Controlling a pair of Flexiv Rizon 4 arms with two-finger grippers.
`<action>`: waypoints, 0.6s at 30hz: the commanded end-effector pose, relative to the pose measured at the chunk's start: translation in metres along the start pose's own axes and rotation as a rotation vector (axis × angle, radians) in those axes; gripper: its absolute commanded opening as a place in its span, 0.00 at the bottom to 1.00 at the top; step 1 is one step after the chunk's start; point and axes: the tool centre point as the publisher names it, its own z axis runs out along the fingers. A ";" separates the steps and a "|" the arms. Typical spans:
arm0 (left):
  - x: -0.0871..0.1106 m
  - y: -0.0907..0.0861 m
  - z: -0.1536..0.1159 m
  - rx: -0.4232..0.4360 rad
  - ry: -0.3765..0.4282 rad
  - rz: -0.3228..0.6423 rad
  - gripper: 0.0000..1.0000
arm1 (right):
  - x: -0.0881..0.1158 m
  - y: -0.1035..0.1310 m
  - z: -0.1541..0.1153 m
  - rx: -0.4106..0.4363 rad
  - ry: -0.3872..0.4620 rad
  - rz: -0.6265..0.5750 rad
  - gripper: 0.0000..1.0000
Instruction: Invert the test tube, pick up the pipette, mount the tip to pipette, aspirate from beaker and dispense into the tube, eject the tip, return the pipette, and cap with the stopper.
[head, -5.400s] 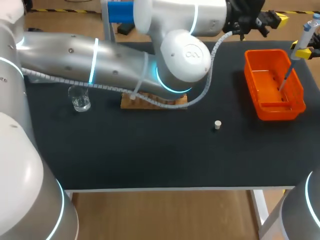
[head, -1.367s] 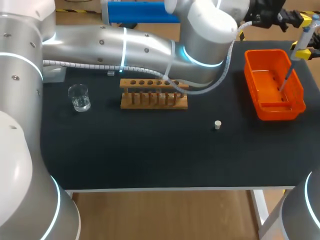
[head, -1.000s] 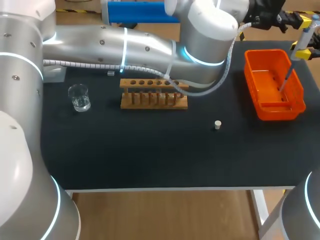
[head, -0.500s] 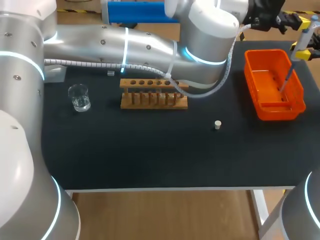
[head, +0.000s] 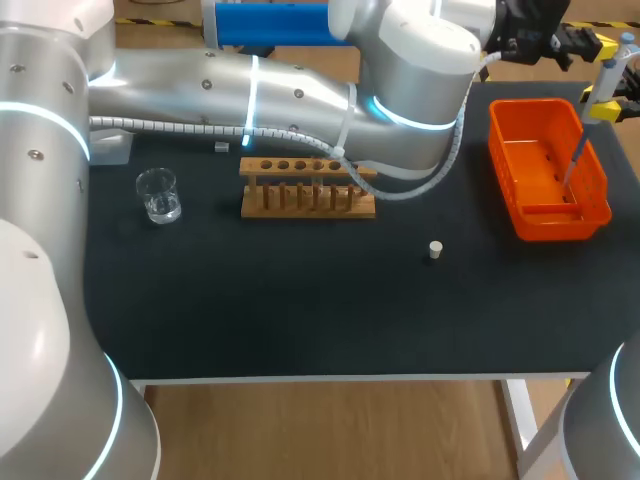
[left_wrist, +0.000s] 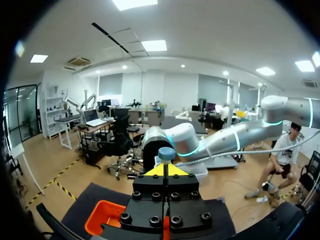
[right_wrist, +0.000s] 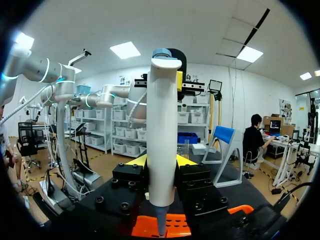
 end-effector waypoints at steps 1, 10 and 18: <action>0.000 0.009 0.006 0.035 -0.007 0.004 0.00 | 0.000 0.005 0.001 0.003 0.000 -0.001 0.00; -0.003 0.011 0.009 0.021 -0.001 0.012 0.00 | 0.000 0.005 0.001 0.003 0.000 -0.001 0.00; -0.004 0.014 0.010 0.012 0.003 0.017 0.00 | 0.000 0.005 0.001 0.003 0.000 -0.001 0.00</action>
